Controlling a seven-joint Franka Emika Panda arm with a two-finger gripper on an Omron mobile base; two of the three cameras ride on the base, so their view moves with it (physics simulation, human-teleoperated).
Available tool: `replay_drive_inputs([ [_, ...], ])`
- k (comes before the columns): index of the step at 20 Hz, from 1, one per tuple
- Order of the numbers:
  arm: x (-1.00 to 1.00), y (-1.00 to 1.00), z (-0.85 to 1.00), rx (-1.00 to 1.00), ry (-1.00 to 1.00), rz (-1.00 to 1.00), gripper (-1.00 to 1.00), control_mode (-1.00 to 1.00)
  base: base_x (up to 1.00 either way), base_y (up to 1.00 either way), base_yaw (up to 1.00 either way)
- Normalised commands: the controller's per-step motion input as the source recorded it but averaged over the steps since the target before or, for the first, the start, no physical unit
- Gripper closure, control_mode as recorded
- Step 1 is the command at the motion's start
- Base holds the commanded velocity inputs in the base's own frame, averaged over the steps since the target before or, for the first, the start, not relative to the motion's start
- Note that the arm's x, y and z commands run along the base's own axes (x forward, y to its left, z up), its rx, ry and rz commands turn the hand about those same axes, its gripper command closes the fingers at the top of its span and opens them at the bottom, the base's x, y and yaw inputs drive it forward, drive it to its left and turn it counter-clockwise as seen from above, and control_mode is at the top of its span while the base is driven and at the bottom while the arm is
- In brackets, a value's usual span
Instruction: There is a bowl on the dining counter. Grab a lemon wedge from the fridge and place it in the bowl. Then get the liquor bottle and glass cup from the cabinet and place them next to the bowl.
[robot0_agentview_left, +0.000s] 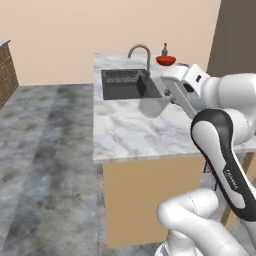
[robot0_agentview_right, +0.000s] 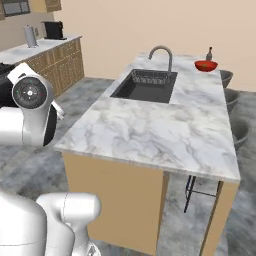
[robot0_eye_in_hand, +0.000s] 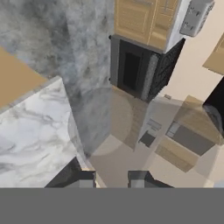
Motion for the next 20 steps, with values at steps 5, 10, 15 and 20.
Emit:
replay_drive_inputs([
  [5,0.00,0.00,0.00,0.00,0.00,0.00,1.00,1.00,0.00,-1.00,0.00],
  [10,0.00,0.00,0.00,0.00,0.00,0.00,1.00,1.00,0.00,-1.00,0.00],
  [15,0.00,0.00,0.00,0.00,0.00,0.00,1.00,1.00,0.04,-1.00,0.00],
  [20,0.00,0.00,0.00,0.00,0.00,0.00,1.00,1.00,0.27,-1.00,0.03],
])
